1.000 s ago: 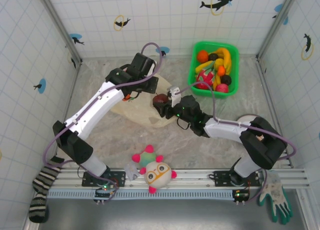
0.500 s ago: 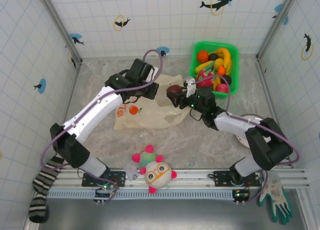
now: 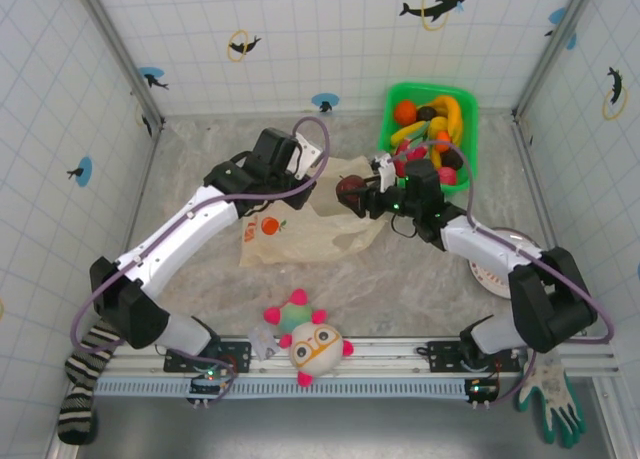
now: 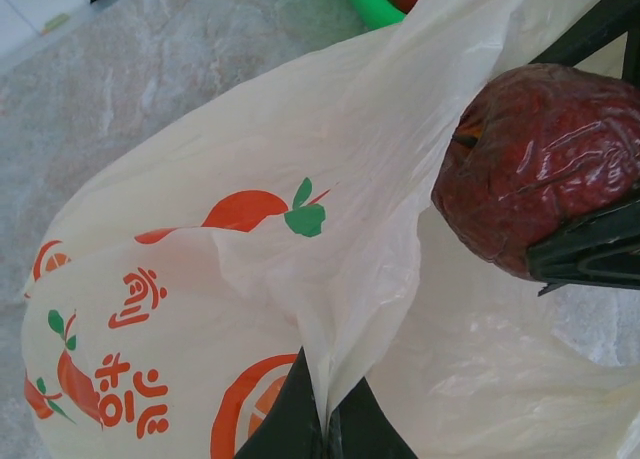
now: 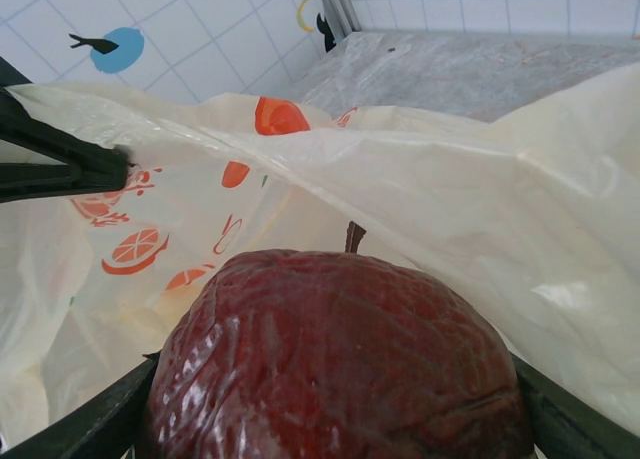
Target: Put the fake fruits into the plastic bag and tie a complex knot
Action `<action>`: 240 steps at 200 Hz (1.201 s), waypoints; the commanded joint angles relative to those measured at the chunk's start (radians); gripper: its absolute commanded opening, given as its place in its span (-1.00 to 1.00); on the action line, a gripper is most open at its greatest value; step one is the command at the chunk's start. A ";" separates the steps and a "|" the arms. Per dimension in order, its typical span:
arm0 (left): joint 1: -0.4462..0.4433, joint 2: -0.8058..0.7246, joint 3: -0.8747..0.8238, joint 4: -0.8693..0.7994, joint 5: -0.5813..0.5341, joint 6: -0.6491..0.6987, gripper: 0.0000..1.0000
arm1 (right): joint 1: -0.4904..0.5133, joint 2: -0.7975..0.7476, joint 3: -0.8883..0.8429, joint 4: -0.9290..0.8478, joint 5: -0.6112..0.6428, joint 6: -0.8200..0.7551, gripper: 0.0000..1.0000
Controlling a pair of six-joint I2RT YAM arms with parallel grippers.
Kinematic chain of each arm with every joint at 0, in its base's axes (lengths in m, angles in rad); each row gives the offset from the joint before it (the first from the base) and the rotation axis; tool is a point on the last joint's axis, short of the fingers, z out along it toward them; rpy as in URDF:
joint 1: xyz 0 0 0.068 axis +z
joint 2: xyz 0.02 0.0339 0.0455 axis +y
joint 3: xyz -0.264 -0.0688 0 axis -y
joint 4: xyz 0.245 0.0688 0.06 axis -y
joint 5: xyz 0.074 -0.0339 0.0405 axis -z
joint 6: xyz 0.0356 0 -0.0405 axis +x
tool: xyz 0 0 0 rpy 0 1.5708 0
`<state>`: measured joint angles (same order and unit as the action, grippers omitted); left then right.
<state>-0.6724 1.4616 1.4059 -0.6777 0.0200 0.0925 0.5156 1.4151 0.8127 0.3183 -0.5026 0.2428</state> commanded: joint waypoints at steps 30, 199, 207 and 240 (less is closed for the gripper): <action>0.003 -0.050 -0.042 0.057 0.055 0.080 -1.00 | -0.003 -0.042 0.065 -0.128 -0.025 -0.047 0.35; 0.003 -0.087 -0.145 0.320 0.103 -0.498 -1.00 | 0.178 0.367 -0.021 0.502 0.352 0.005 0.39; 0.003 -0.089 -0.160 0.336 0.099 -0.510 -1.00 | 0.178 0.381 -0.021 0.506 0.347 0.017 0.40; 0.006 -0.084 -0.217 0.373 0.078 -0.536 -1.00 | 0.192 0.420 -0.007 0.496 0.330 0.055 0.43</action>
<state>-0.6720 1.3891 1.2327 -0.3683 0.1265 -0.3801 0.6945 1.8099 0.7990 0.7593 -0.1802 0.2596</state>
